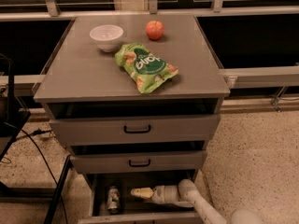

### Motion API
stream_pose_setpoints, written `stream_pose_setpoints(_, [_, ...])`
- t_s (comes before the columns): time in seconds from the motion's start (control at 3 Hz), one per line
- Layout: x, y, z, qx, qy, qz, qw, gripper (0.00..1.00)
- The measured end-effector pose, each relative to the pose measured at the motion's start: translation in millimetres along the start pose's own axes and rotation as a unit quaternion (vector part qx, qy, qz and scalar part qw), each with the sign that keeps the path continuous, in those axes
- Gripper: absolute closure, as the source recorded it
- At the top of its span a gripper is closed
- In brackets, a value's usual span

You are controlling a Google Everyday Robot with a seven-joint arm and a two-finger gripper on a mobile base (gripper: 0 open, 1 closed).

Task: Pick 7up can from bottom drawer and place on counter

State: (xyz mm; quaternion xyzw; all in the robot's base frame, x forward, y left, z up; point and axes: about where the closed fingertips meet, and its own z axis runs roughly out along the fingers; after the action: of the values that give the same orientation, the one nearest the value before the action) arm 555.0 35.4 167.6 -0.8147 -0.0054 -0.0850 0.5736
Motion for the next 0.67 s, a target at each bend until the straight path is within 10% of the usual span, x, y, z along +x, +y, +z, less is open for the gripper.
stream_pose_setpoints(0.67, [-1,-14,19,0.007,-0.013,-0.021,0.9997,0.20])
